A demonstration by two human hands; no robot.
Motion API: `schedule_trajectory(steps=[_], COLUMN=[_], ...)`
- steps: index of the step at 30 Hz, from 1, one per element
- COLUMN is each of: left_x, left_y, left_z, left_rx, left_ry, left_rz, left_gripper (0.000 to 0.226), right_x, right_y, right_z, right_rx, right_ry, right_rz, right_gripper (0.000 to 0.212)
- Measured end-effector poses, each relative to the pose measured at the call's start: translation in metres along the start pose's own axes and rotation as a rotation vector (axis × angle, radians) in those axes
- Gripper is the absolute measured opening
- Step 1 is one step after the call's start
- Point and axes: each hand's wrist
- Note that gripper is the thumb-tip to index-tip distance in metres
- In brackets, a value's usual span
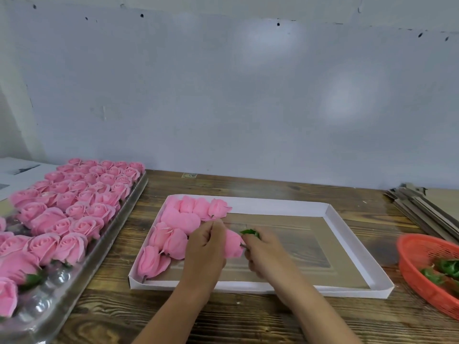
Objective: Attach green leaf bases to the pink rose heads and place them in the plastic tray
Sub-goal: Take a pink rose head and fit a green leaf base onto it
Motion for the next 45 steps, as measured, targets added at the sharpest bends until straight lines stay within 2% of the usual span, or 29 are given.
schedule_trajectory(steps=[4, 8, 11, 14, 17, 22, 26, 31, 35, 38, 42, 45], left_x=[0.000, 0.000, 0.000, -0.001, 0.000, -0.002, -0.002, -0.003, 0.000, 0.002, 0.001, 0.002], left_y=[0.002, -0.002, -0.007, -0.010, -0.008, -0.004, -0.003, -0.005, -0.002, -0.001, -0.001, -0.003], left_z=[0.000, -0.002, -0.003, -0.003, -0.004, -0.002, 0.001, 0.001, 0.001, 0.001, 0.002, 0.002], left_rx=[-0.018, -0.057, -0.087, -0.114, -0.120, -0.041, 0.071, 0.105, 0.054, 0.032, 0.054, 0.007], left_ry=[0.054, 0.102, 0.127, 0.131, 0.121, 0.088, 0.047, 0.008, 0.039, 0.058, 0.036, 0.030], left_rz=[-0.010, -0.061, -0.097, -0.118, -0.119, -0.012, 0.096, 0.173, 0.055, -0.011, 0.032, -0.045], left_gripper=[0.040, 0.041, 0.040, 0.041, 0.042, 0.040, 0.036, 0.035, 0.040, 0.041, 0.041, 0.042], right_x=[0.009, 0.021, 0.026, 0.027, 0.024, 0.029, 0.027, 0.024, 0.024, 0.025, 0.025, 0.025], right_y=[0.003, 0.005, 0.005, 0.006, 0.013, 0.013, 0.013, 0.017, 0.019, 0.018, 0.018, 0.017], right_z=[0.005, 0.006, 0.005, 0.005, 0.006, 0.007, 0.004, -0.002, -0.004, -0.004, -0.004, -0.002], right_rx=[-0.052, 0.023, -0.004, -0.006, -0.017, 0.042, 0.033, -0.067, -0.238, -0.259, -0.297, -0.347], right_ry=[-0.087, -0.194, -0.228, -0.259, -0.223, -0.116, -0.007, 0.099, 0.149, 0.152, 0.110, 0.073], right_rz=[-0.028, 0.166, 0.260, 0.224, 0.230, 0.414, 0.512, 0.480, 0.403, 0.388, 0.343, 0.280], right_gripper=[0.019, 0.018, 0.030, 0.038, 0.039, 0.027, 0.035, 0.035, 0.036, 0.035, 0.036, 0.031])
Point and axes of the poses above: each hand's wrist, its own x-axis away from the middle knuckle, its own z-axis out of the back of the hand, y = z × x, and after that the axes turned 10 degrees about y, right-handed
